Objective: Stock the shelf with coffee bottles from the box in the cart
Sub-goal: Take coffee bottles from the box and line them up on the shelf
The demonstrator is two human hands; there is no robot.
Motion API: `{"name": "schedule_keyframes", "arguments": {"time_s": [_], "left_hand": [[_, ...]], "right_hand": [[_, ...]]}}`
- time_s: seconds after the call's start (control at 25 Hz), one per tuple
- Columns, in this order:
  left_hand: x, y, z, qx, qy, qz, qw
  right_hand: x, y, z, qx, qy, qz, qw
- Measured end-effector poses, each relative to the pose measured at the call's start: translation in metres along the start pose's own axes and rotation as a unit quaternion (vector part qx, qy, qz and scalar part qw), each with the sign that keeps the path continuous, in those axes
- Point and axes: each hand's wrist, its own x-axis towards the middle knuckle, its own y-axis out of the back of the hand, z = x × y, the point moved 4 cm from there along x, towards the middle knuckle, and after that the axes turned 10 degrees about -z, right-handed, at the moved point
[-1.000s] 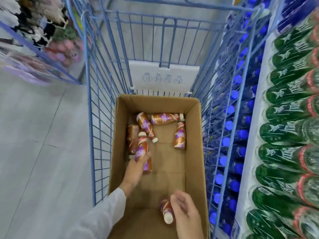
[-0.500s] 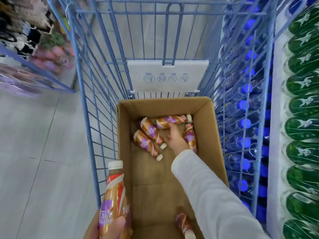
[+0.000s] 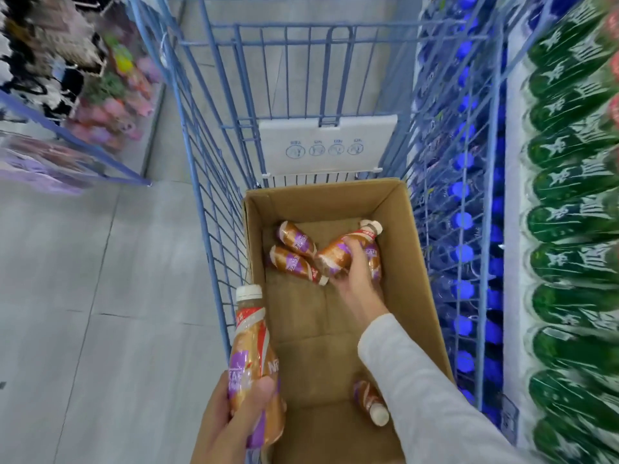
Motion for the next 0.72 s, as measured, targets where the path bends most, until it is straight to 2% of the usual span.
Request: {"name": "schedule_keyframes", "arguments": {"time_s": [0.16, 0.28, 0.44, 0.72], "left_hand": [[-0.045, -0.01, 0.023, 0.043, -0.058, -0.051, 0.996], [-0.074, -0.019, 0.039, 0.098, -0.106, -0.11, 0.983], [-0.112, -0.03, 0.045, 0.156, -0.136, -0.152, 0.967], [-0.159, -0.054, 0.011, 0.198, -0.125, -0.221, 0.947]], "right_hand": [[-0.146, -0.011, 0.002, 0.082, 0.038, -0.059, 0.994], [-0.234, -0.007, 0.009, 0.076, 0.059, -0.069, 0.993], [-0.338, 0.015, 0.023, 0.065, 0.1, -0.046, 0.992], [-0.455, 0.092, 0.06, 0.135, 0.182, -0.01, 0.974]]}}
